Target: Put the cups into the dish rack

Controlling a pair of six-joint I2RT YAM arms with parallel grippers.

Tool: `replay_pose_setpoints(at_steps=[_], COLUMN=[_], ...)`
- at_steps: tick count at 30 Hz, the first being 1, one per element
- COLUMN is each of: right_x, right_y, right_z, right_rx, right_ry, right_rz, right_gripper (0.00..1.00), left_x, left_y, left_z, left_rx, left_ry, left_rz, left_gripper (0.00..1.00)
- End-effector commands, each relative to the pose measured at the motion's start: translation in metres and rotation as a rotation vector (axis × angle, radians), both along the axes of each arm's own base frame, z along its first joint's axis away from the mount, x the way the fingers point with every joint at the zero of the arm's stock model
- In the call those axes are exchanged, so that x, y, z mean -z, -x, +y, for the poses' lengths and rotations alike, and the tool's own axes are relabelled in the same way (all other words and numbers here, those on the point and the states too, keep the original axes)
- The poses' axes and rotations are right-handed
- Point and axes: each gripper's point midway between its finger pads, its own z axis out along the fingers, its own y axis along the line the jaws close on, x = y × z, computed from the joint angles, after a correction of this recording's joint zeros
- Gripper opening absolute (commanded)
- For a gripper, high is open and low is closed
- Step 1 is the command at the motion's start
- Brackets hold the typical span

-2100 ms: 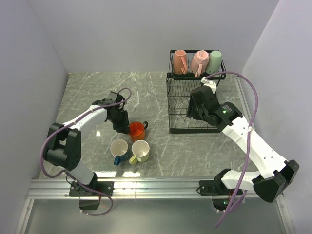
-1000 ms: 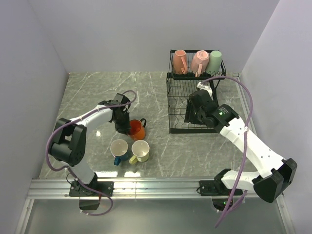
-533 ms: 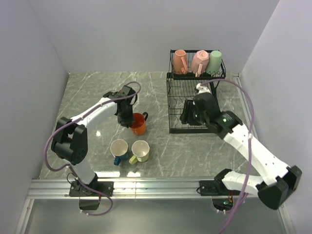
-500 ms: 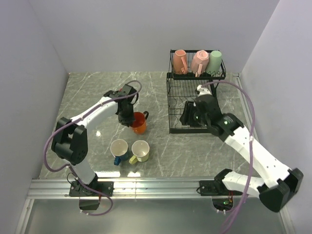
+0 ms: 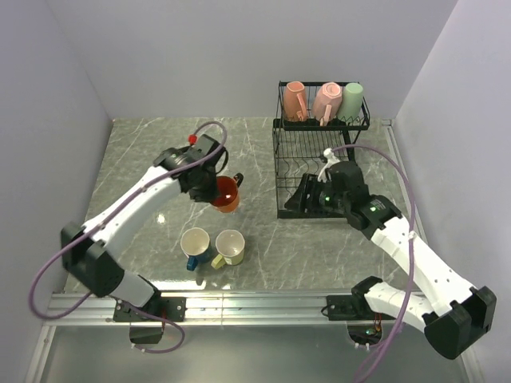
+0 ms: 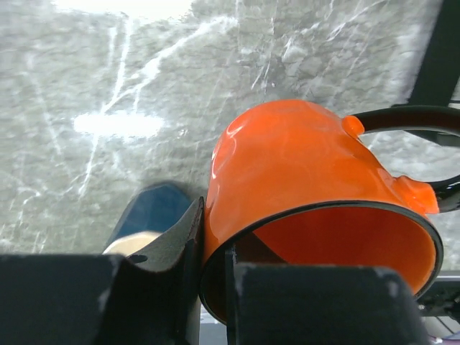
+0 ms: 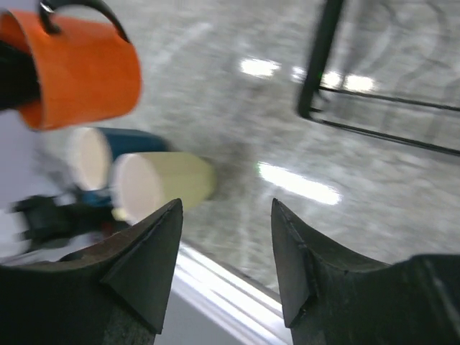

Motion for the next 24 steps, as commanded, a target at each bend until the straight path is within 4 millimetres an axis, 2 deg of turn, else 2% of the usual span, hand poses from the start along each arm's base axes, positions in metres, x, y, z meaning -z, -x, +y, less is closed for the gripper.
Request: replay_pose_setpoints(at_steps=[1,5,6,7,8,9,10,11,13,15,18,21,24], right_x=[-0.06,-0.075,-0.077,-0.078,-0.077,-0.077,-0.08,-0.084,-0.09,-0.103,-0.109,-0.101,-0.072], right_y=[0.015,0.037,0.043,0.047,0.055,0.057,0.059,0.063,0.061,0.062,0.06,0.056,0.051], right_z=[0.027,0.048,0.053,0.059,0.065,0.068,0.072,0.072,0.072,0.072,0.075,0.079,0.085], right_rx=[-0.142,-0.254,-0.285,-0.276,-0.341,-0.345,-0.311,-0.348,-0.321,-0.346,-0.364,-0.347,-0.331], right_ry=[-0.268,-0.469,-0.521,-0.604,-0.682,-0.741,-0.835,-0.902,-0.979,-1.008,-0.961,-0.902,-0.847], right_rz=[-0.056,-0.004,0.026,0.125,0.141,0.182,0.313,0.274,0.348,0.327,0.318,0.365,0.502], right_gripper=[0.62,0.7,0.75,0.76,0.77,0.78,0.79,0.79,0.8,0.81,0.83,0.85,0.85], left_x=[-0.035,-0.048,-0.047,-0.05,-0.049,-0.047,-0.051,-0.051,-0.059,-0.064,-0.071,-0.078,-0.076], left_y=[0.0,0.002,0.002,0.003,0.007,0.01,0.013,0.015,0.02,0.023,0.025,0.025,0.02], left_z=[0.007,0.006,0.002,0.002,-0.004,-0.005,-0.006,-0.005,-0.006,-0.007,-0.006,-0.006,-0.007], left_rx=[-0.05,-0.012,0.008,0.023,0.063,0.078,0.094,0.117,0.15,0.201,0.252,0.293,0.364], left_ry=[0.069,0.09,0.101,0.116,0.134,0.139,0.15,0.148,0.177,0.189,0.208,0.198,0.161], left_rz=[-0.137,-0.192,-0.201,-0.21,-0.204,-0.199,-0.211,-0.22,-0.251,-0.289,-0.36,-0.393,-0.441], left_gripper=[0.0,0.0,0.0,0.0,0.0,0.0,0.0,0.0,0.0,0.0,0.0,0.0,0.0])
